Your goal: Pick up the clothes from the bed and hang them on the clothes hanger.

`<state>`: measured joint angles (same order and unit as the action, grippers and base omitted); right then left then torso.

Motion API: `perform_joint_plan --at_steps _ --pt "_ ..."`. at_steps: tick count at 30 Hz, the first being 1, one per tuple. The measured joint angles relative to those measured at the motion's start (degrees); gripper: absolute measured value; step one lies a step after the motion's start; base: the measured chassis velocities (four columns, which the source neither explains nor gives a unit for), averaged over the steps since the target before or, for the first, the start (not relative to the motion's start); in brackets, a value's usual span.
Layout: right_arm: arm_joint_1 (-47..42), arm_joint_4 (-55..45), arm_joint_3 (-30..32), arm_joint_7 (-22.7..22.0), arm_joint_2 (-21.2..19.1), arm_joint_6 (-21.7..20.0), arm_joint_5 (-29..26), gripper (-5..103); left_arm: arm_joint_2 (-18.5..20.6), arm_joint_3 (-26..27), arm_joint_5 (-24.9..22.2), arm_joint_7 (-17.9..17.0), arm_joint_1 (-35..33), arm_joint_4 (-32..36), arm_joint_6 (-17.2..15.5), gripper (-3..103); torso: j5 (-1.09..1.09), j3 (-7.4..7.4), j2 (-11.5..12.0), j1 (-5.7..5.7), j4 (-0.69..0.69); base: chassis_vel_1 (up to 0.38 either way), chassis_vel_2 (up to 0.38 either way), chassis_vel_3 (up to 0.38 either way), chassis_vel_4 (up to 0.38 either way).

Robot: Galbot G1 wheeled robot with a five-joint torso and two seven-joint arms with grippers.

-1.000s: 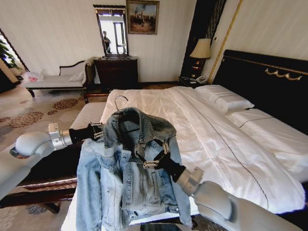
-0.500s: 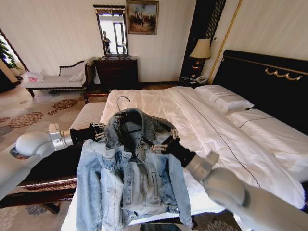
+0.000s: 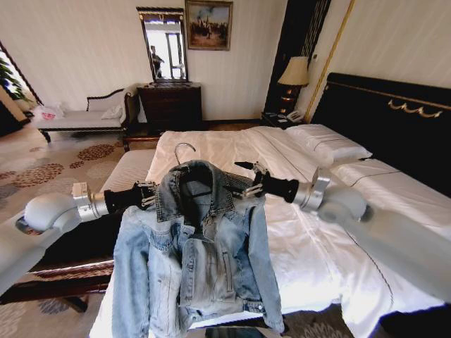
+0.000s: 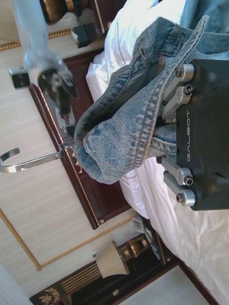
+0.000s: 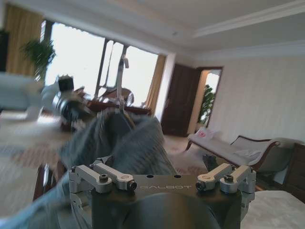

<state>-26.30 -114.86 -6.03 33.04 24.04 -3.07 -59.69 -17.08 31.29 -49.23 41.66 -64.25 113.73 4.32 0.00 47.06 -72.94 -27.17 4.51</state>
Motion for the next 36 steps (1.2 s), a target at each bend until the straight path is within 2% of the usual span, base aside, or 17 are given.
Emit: perform_joint_plan --at_steps 1,2,3,10,13,14,19,30,32,36 --pt "1.8 2.8 -0.8 3.4 0.1 0.1 1.9 100 0.0 0.0 0.1 0.1 -0.1 0.0 0.1 21 0.00 0.00 0.0 -0.01 0.00 0.000 0.000 0.000 0.000" --pt "1.8 2.8 -0.8 3.4 0.1 0.1 1.9 100 0.0 0.0 0.1 0.1 -0.1 0.0 0.1 21 0.00 0.00 0.0 -0.01 0.00 0.000 0.000 0.000 0.000" --pt "3.8 5.6 -1.7 6.2 0.8 0.1 3.8 100 -0.1 0.0 0.2 0.3 -0.2 0.0 0.2 21 0.00 0.01 0.0 -0.01 0.00 0.000 0.000 0.000 0.000" --pt "7.6 8.8 -3.6 9.2 2.6 -1.8 5.3 100 0.2 -0.3 0.3 0.6 -0.1 0.3 0.2 21 -0.01 0.00 0.0 -0.02 -0.01 0.000 0.000 0.000 0.000" --pt "8.5 9.6 -4.2 12.2 2.9 -2.7 6.0 103 0.3 -0.6 0.7 0.7 -0.1 0.6 0.2 21 0.01 0.00 0.0 0.00 -0.02 0.000 0.000 0.000 0.000" --pt "8.5 9.6 -4.4 13.4 2.9 -3.2 6.4 100 0.3 -0.7 0.9 0.8 -0.1 0.7 0.2 21 0.01 0.00 0.0 0.00 0.00 0.000 0.000 0.000 0.000" --pt "8.1 9.6 -4.7 15.3 3.2 -3.9 7.6 92 0.2 -0.8 1.0 0.8 -0.1 1.2 0.2 21 0.00 0.00 0.0 0.00 0.00 0.000 0.000 0.000 0.000" --pt "9.4 9.7 -6.1 17.0 4.5 -4.4 10.2 89 0.3 -0.9 1.0 0.7 -0.1 2.6 0.0 21 0.01 0.00 0.0 0.00 -0.01 0.000 0.000 0.000 0.000" --pt "9.6 9.9 -6.2 17.3 4.5 -4.2 10.4 97 0.3 -0.9 1.0 0.7 -0.2 2.6 0.0 21 0.01 0.00 0.0 0.00 -0.01 0.000 0.000 0.000 0.000" --pt "9.6 10.2 -6.2 18.1 4.1 -3.3 10.5 102 0.3 -0.8 1.0 0.8 -0.3 2.6 0.0 21 0.01 0.00 0.0 0.00 -0.01 0.000 0.000 0.000 0.000"
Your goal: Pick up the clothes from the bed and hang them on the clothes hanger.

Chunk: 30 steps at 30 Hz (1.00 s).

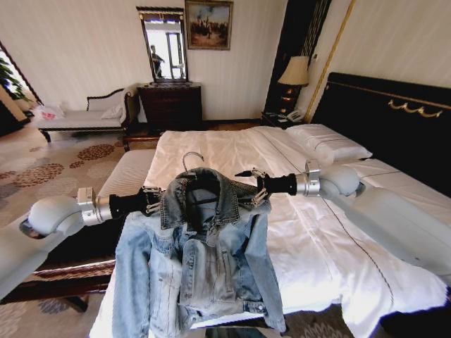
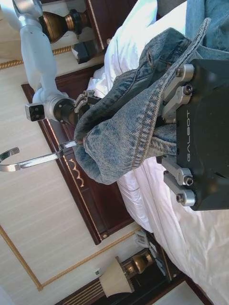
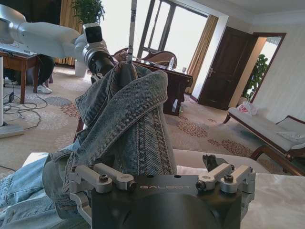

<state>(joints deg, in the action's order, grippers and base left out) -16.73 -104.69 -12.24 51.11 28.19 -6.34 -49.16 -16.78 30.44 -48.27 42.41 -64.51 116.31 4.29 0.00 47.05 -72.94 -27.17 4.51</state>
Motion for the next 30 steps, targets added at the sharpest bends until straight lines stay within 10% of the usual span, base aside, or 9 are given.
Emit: perform_joint_plan --at_steps 22,30 --pt "-2.1 -1.5 0.2 1.1 -0.7 1.7 -1.4 25 -0.3 -0.3 0.2 0.6 0.2 -0.5 0.1 21 0.00 0.00 0.0 0.00 0.00 0.000 0.000 0.000 0.000" --pt "-3.0 -1.9 0.4 1.2 -1.0 1.9 -1.7 23 -0.5 -0.4 0.5 0.5 -0.2 -0.5 0.2 21 0.00 0.00 0.0 0.00 0.00 0.000 0.000 0.000 0.000"
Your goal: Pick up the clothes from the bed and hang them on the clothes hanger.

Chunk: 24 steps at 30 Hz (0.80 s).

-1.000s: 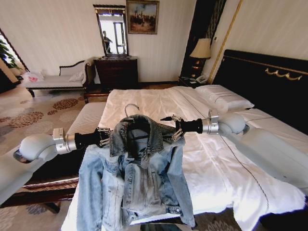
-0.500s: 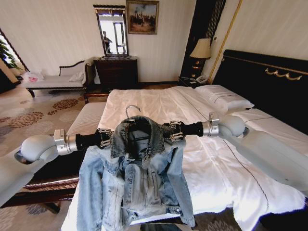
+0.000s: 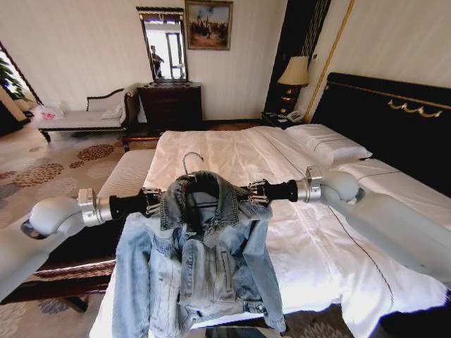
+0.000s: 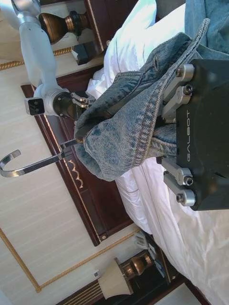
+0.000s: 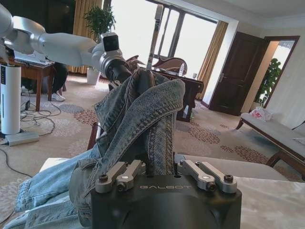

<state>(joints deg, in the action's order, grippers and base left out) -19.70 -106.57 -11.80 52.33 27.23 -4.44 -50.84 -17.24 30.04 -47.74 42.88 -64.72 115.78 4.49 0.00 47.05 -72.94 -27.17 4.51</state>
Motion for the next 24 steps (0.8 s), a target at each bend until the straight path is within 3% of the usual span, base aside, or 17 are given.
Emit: perform_joint_plan --at_steps 6,9,10,14,16,18,21,24 --pt "-0.6 -0.1 0.3 -0.1 -0.2 0.3 -0.1 23 0.1 0.2 0.0 -2.3 -0.6 0.5 -0.2 18 0.01 0.00 0.0 0.00 0.00 0.000 0.000 0.000 0.000" --pt "-1.2 -0.1 0.6 -0.4 -0.4 0.5 0.0 21 0.2 0.4 0.0 -5.6 -0.7 1.2 -0.2 33 0.00 0.00 0.0 0.00 0.00 0.000 0.000 0.000 0.000" --pt "-1.2 -0.1 0.6 -0.4 -0.4 0.5 0.0 21 0.2 0.4 0.0 -5.6 -0.7 1.2 -0.2 33 0.00 0.00 0.0 0.00 0.00 0.000 0.000 0.000 0.000" --pt "-1.7 -0.3 0.7 -1.7 -0.4 0.8 0.2 20 0.4 0.3 0.2 -8.5 -0.7 2.4 -0.3 55 -0.01 0.00 0.0 0.00 0.00 0.000 0.000 0.000 0.000" --pt "-1.8 -0.3 0.7 -1.8 -0.4 0.8 0.2 20 0.4 0.3 0.2 -8.7 -0.7 2.5 -0.3 55 0.00 0.00 0.0 0.00 0.00 0.000 0.000 0.000 0.000" --pt "-2.7 -0.6 1.0 -3.0 -0.4 1.1 0.3 20 0.4 0.4 0.2 -9.5 -0.7 3.1 -0.4 67 0.00 0.00 0.0 0.00 0.00 0.000 0.000 0.000 0.000" --pt "-3.4 -0.8 1.3 -3.7 -0.4 1.2 0.3 20 0.5 0.7 0.2 -9.9 -0.9 3.4 -0.3 72 0.00 0.00 0.0 0.00 0.00 0.000 0.000 0.000 0.000" --pt "-4.6 -1.1 1.8 -4.9 -0.4 1.5 0.2 20 0.8 1.4 0.2 -10.1 -1.2 3.9 -0.2 88 0.00 0.00 0.0 0.00 0.00 0.000 0.000 0.000 0.000"
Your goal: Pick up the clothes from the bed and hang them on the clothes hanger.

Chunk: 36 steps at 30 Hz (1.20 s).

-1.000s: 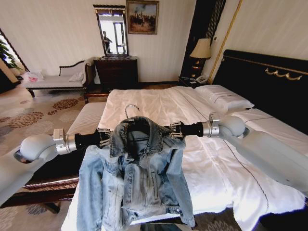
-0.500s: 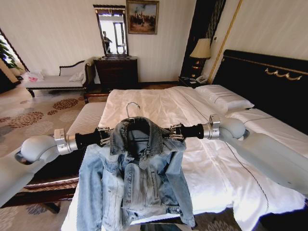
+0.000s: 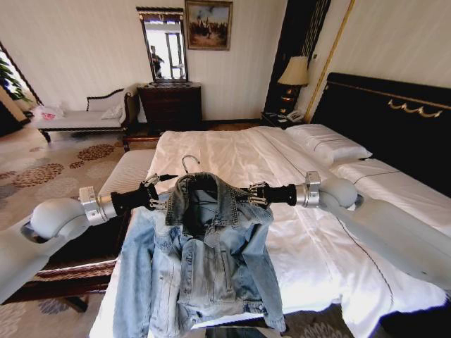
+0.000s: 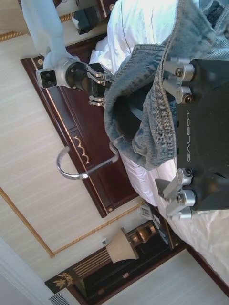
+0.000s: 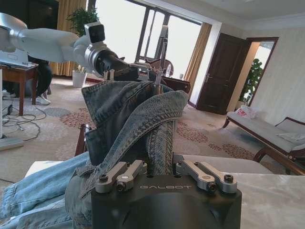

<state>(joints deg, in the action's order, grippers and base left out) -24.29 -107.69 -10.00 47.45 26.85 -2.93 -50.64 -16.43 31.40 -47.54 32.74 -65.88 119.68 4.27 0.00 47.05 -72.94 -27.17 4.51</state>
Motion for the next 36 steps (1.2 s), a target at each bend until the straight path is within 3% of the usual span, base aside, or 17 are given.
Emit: perform_joint_plan --at_steps 3,5,6,14,22,23,25,28,36 --pt "-1.0 -0.2 0.6 -1.2 0.0 0.2 -0.6 20 0.3 1.9 -0.1 0.0 -1.3 0.6 0.1 98 0.00 0.00 0.0 0.00 0.01 0.000 0.000 0.000 0.000" --pt "-1.3 -0.3 0.8 -1.6 0.0 0.3 -0.8 20 0.3 3.1 -0.1 0.0 -2.3 0.8 0.2 98 0.00 0.00 0.0 0.00 0.00 0.000 0.000 0.000 0.000" --pt "-1.8 -0.4 1.2 -2.0 0.0 0.4 -1.3 20 0.3 6.3 -0.2 0.0 -5.1 1.2 0.3 100 -0.01 0.00 0.0 0.00 0.00 0.000 0.000 0.000 0.000" --pt "-2.9 -0.5 1.9 -3.1 -0.4 1.4 -1.8 20 -0.4 18.8 -2.4 0.0 -16.3 4.3 0.5 100 0.00 0.00 0.0 0.00 0.00 0.000 0.000 0.000 0.000" --pt "-5.0 -1.2 2.8 -4.9 -0.2 1.7 -2.9 19 -2.4 27.7 -6.5 -0.6 -20.3 6.8 0.1 100 -0.01 0.00 0.0 0.00 -0.01 0.000 0.000 0.000 0.000" --pt "-6.0 -1.4 3.4 -5.2 -0.4 2.3 -3.1 16 -3.1 30.6 -8.6 -0.8 -20.9 7.7 -0.4 100 0.00 -0.01 0.0 0.00 0.00 0.000 0.000 0.000 0.000" --pt "-6.5 -1.5 3.7 -5.3 -0.5 2.6 -3.1 16 -3.4 31.7 -9.5 -1.0 -21.0 8.2 -0.6 100 0.00 -0.01 0.0 0.01 0.00 0.000 0.000 0.000 0.000" --pt "-7.5 -1.9 4.3 -6.1 -0.5 2.9 -3.6 2 -4.1 33.7 -10.6 -1.4 -21.2 9.3 -0.9 100 -0.02 0.00 0.0 0.00 0.00 0.000 0.000 0.000 0.000" --pt "-8.7 -2.4 5.0 -6.0 -1.1 3.3 -3.3 2 -6.2 34.7 -10.7 -1.6 -22.1 8.7 -0.8 100 0.01 -0.01 0.0 0.00 0.00 0.000 0.000 0.000 0.000"
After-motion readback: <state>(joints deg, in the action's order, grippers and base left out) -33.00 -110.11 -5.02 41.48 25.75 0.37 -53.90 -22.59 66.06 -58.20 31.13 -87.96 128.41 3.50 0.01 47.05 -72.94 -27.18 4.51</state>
